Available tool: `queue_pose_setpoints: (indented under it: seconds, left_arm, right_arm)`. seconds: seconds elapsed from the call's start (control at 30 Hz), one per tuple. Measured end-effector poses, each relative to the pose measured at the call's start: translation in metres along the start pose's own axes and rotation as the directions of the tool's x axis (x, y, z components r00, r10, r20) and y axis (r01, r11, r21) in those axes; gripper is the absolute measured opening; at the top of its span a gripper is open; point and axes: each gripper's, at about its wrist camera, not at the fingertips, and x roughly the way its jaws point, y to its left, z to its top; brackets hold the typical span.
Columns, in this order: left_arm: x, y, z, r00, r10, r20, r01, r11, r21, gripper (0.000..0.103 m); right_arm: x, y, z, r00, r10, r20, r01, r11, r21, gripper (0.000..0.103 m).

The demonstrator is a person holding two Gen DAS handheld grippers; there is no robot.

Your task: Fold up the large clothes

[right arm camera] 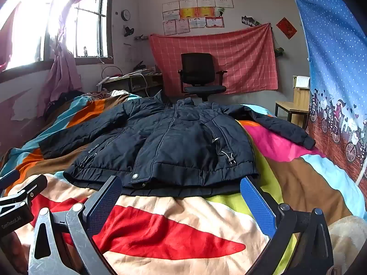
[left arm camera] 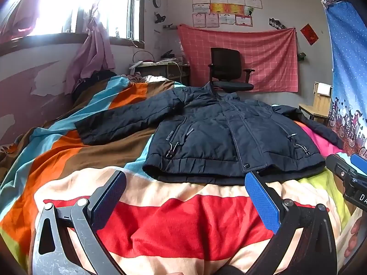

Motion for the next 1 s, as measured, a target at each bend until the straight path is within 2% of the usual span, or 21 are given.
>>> queue_pose_setpoints:
  seconds: [0.3, 1.0]
  left_arm:
    - [0.0045, 0.0007, -0.0084, 1.0, -0.009, -0.002, 0.009, 1.0, 0.0, 0.102]
    - [0.0045, 0.0011, -0.0005, 1.0, -0.012, -0.007, 0.012, 1.0, -0.009, 0.102]
  right_arm:
    - [-0.0007, -0.0003, -0.0001, 1.0, 0.004, 0.003, -0.004, 1.0, 0.004, 0.103]
    - [-0.0007, -0.0004, -0.0012, 1.0, 0.004, 0.002, -0.004, 1.0, 0.005, 0.103]
